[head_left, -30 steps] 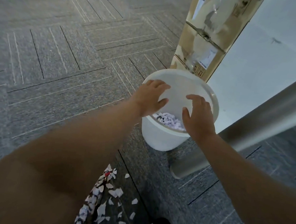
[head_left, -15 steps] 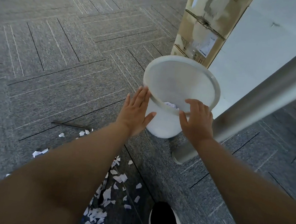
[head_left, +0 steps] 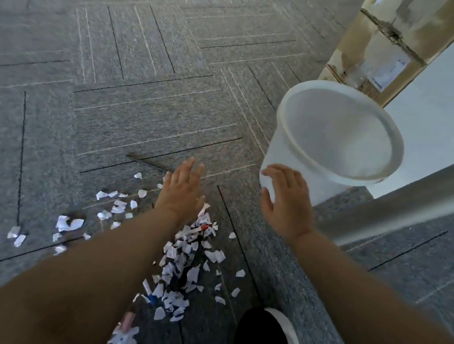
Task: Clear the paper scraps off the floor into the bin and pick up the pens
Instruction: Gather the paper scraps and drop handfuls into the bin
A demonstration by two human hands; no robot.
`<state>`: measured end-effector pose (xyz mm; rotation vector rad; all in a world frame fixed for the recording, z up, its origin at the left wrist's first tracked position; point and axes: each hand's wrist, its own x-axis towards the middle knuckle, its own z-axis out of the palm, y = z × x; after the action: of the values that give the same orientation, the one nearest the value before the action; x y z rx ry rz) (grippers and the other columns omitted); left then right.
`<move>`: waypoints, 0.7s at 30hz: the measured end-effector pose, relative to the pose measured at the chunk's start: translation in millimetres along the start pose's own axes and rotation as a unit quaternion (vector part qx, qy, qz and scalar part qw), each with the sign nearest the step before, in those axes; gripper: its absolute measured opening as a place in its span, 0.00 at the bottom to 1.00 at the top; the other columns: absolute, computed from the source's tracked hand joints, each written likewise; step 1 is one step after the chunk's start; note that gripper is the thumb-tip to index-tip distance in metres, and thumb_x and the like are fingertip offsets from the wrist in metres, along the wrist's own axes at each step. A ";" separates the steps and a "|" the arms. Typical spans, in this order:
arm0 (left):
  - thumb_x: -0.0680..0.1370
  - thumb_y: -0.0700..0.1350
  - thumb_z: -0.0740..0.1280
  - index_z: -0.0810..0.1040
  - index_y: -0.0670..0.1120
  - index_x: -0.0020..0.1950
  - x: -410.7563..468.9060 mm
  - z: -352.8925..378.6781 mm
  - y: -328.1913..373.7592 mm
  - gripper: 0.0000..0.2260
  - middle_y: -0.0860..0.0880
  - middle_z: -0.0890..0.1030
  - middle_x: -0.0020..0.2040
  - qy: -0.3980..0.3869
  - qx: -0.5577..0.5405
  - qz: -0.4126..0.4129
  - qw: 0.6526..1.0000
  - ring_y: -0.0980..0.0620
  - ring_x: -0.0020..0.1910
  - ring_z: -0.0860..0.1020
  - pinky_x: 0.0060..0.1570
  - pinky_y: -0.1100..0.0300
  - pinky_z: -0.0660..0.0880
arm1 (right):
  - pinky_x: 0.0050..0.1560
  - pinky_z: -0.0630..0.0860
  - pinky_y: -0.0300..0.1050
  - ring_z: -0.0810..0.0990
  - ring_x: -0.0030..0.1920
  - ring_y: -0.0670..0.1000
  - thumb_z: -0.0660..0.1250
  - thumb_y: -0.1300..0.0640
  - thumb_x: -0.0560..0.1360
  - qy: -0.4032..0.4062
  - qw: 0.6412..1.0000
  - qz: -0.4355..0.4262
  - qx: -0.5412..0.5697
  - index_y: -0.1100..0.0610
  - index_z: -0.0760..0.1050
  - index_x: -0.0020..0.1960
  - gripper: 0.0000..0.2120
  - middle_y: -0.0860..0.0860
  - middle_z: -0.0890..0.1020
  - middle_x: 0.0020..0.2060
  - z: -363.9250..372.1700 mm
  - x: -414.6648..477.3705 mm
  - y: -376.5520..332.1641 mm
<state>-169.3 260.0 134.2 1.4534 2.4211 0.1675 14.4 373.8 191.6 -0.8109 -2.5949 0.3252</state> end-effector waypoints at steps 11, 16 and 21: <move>0.78 0.56 0.54 0.45 0.49 0.74 -73.2 76.6 -133.1 0.29 0.46 0.41 0.76 -0.087 0.009 -0.209 0.974 0.45 0.74 0.39 0.71 0.41 0.43 | 0.68 0.62 0.53 0.63 0.69 0.59 0.61 0.54 0.77 -0.289 0.955 -0.050 0.039 0.60 0.62 0.69 0.23 0.59 0.66 0.69 175.2 13.6 -32.8; 0.77 0.59 0.55 0.44 0.51 0.74 -80.9 78.0 -186.6 0.32 0.46 0.39 0.76 -0.105 -0.006 -0.303 0.947 0.41 0.73 0.37 0.70 0.39 0.45 | 0.72 0.49 0.53 0.47 0.74 0.58 0.58 0.46 0.77 -0.322 0.947 -0.011 -0.014 0.57 0.48 0.74 0.32 0.58 0.50 0.75 240.2 46.5 -47.0; 0.77 0.58 0.56 0.40 0.51 0.74 -79.7 76.7 -207.1 0.33 0.45 0.35 0.75 -0.101 -0.044 -0.336 0.935 0.39 0.73 0.37 0.69 0.38 0.45 | 0.74 0.48 0.54 0.46 0.74 0.57 0.59 0.47 0.77 -0.293 0.956 0.013 0.006 0.61 0.46 0.74 0.34 0.59 0.50 0.75 272.1 62.0 -54.5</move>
<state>-283.7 86.7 24.8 0.5092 2.5371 -0.0319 -178.6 339.1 -14.3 -0.8420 -3.1213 0.6774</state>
